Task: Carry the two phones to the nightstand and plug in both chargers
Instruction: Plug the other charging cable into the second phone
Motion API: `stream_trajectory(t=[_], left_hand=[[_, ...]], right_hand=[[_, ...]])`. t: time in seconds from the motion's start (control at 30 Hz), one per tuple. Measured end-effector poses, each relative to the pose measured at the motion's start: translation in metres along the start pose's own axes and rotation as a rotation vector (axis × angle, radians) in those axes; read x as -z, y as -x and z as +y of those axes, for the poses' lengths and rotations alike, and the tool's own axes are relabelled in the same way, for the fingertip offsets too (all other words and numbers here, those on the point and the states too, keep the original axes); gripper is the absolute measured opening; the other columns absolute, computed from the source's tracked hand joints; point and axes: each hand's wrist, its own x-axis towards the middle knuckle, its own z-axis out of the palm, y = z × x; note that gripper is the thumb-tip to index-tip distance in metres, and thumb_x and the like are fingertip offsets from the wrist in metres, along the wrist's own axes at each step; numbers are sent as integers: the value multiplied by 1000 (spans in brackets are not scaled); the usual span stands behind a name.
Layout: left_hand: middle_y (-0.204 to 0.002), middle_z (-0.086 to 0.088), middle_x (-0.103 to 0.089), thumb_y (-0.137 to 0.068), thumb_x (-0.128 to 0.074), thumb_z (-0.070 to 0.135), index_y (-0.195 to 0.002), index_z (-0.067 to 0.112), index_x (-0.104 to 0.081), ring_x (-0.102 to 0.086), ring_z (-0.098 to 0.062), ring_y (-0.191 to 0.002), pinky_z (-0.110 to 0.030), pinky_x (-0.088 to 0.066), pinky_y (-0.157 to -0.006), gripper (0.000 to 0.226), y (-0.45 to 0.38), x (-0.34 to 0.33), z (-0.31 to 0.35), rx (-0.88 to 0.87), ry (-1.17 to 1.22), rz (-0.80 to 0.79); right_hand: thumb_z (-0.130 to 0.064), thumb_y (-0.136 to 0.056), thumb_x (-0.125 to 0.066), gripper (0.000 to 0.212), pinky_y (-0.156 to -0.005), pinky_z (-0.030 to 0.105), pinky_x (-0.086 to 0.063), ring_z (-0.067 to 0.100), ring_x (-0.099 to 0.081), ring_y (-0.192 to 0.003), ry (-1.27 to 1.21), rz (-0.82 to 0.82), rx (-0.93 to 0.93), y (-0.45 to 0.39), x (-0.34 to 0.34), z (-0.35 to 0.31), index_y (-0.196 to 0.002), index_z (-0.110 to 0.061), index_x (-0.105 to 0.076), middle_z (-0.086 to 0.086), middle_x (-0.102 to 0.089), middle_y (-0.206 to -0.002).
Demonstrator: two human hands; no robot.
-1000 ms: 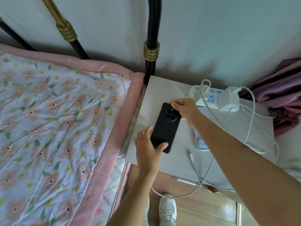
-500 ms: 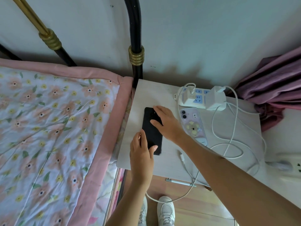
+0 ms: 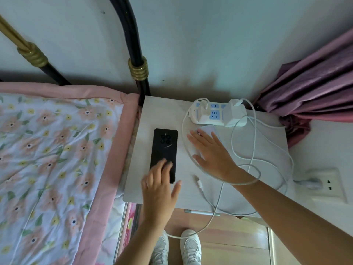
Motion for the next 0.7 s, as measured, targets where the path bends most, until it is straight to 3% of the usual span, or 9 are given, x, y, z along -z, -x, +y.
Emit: stream_trajectory(t=[0.1,0.2,0.3,0.43,0.57,0.7], left_hand=[[-76,6,-62,-81,-52,59,-80,22,-58,-58,-17,-72,-31,-42,-63,38,8,0,30,-71,37,-18],[-55,10,-58,-74,-51,69,-60,23,-55,-56,-13,-56,-27,-36,-56,48,7,-7,49,1,79,-70],[-54,9,-59,-70,-55,66,-60,24,-58,-57,-12,-56,-26,-34,-52,43,4,-13,57,75,108,-96],[-57,8,-62,-70,-75,43,-65,22,-62,-58,-11,-58,-21,-36,-50,25,5,-14,65,135,170,-125],[-58,8,-61,-74,-72,29,-64,20,-60,-56,-9,-58,-9,-27,-46,19,8,-16,65,206,263,-98],[-74,8,-71,-89,-60,28,-77,19,-66,-64,-6,-70,-19,-49,-59,17,12,-16,67,253,512,-163]], right_hand=[[-29,-89,-59,68,-116,46,-26,26,-20,-145,-51,-17,-130,7,6,8,-147,-15,-26,6,-24,-156],[-45,-82,-65,81,-103,41,-40,26,-24,-139,-118,-55,-391,6,12,7,-146,-20,-21,5,-18,-156],[-55,-73,-69,98,-97,40,-41,29,-34,-130,-148,-71,-566,4,15,6,-146,-17,-16,8,-28,-149],[-63,-68,-69,109,-91,38,-44,29,-39,-123,-97,-119,-602,3,12,0,-147,-17,-9,8,-33,-143],[-54,-66,-75,108,-91,36,-44,29,-40,-119,-129,-83,-672,-4,12,-2,-146,-14,-13,10,-39,-134],[-52,-56,-79,95,-90,35,-43,30,-44,-112,-233,-56,-734,-9,15,0,-128,-9,-35,12,-43,-122]])
